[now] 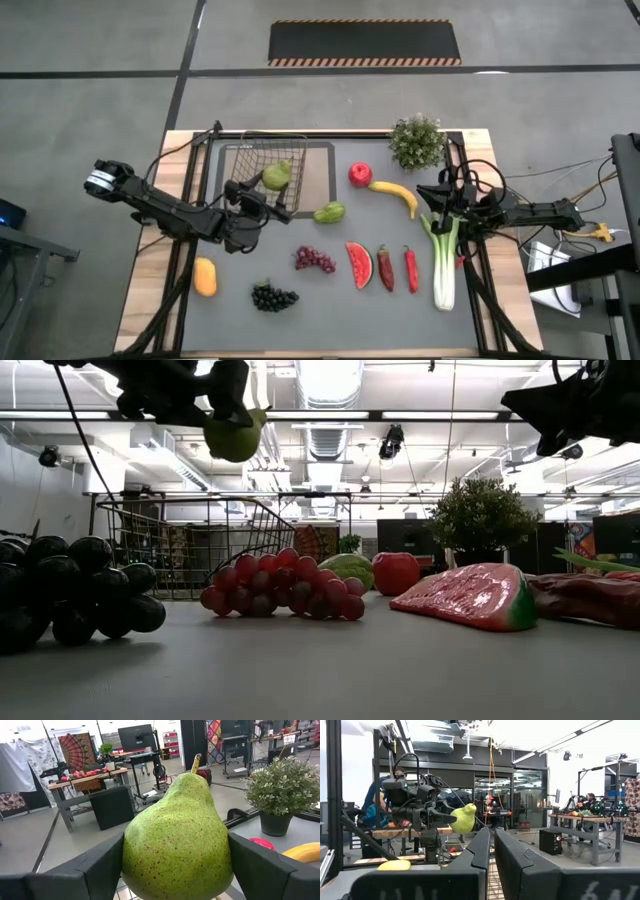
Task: Build produce basket
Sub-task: Put the pear into the wire basket
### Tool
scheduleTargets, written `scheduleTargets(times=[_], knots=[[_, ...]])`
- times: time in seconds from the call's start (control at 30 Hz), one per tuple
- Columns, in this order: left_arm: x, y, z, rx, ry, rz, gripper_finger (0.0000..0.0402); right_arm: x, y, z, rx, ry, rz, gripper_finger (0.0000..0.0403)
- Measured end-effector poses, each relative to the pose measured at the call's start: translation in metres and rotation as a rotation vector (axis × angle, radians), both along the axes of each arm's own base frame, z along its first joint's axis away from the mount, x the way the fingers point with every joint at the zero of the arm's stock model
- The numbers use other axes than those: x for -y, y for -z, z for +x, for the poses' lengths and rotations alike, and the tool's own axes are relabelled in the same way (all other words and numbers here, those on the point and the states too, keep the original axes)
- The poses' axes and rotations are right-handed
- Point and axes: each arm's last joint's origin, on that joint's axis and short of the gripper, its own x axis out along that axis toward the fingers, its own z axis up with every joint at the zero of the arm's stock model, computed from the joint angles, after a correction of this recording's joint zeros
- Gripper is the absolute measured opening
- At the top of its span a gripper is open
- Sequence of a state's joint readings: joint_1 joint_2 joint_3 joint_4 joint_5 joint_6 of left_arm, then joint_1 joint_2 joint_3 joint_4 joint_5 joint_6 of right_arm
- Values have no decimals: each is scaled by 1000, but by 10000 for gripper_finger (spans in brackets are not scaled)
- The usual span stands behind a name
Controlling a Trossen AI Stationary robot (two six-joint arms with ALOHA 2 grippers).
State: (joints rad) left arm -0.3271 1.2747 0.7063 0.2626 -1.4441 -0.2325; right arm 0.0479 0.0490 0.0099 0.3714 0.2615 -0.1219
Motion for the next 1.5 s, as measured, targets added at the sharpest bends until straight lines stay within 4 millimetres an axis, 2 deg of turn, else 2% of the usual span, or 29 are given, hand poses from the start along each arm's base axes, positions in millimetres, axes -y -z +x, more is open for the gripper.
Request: scheduleTargets(times=[0.17,0.3,0.43,0.6,0.7,0.8,0.9,1.0,1.17,1.27,1.5], knots=[[1,-1,1,12,46,-18,301,0,0,0,1,-2,5,18],[2,-11,7,-66,319,-36,301,0,0,2,-8,2,-6,22],[1,-23,6,-213,501,79,302,0,-5,5,29,23,-60,22],[-15,-32,-8,-289,617,195,302,0,-17,9,133,64,-138,11],[-25,-41,-18,-230,678,220,302,-1,-23,12,198,77,-151,9],[-26,-46,-26,-15,740,214,302,-1,-28,25,143,78,-180,9],[-20,-38,-30,158,838,192,302,-2,-34,46,50,82,-219,9],[-15,-24,-32,228,876,189,302,-3,-45,59,15,103,-261,9],[-16,-5,-35,212,860,240,302,-4,-65,79,-7,97,-255,11],[-17,0,-39,193,845,251,302,-4,-73,93,-50,83,-237,22],[-20,9,-49,186,829,243,302,-1,-100,127,-137,65,-149,82]])
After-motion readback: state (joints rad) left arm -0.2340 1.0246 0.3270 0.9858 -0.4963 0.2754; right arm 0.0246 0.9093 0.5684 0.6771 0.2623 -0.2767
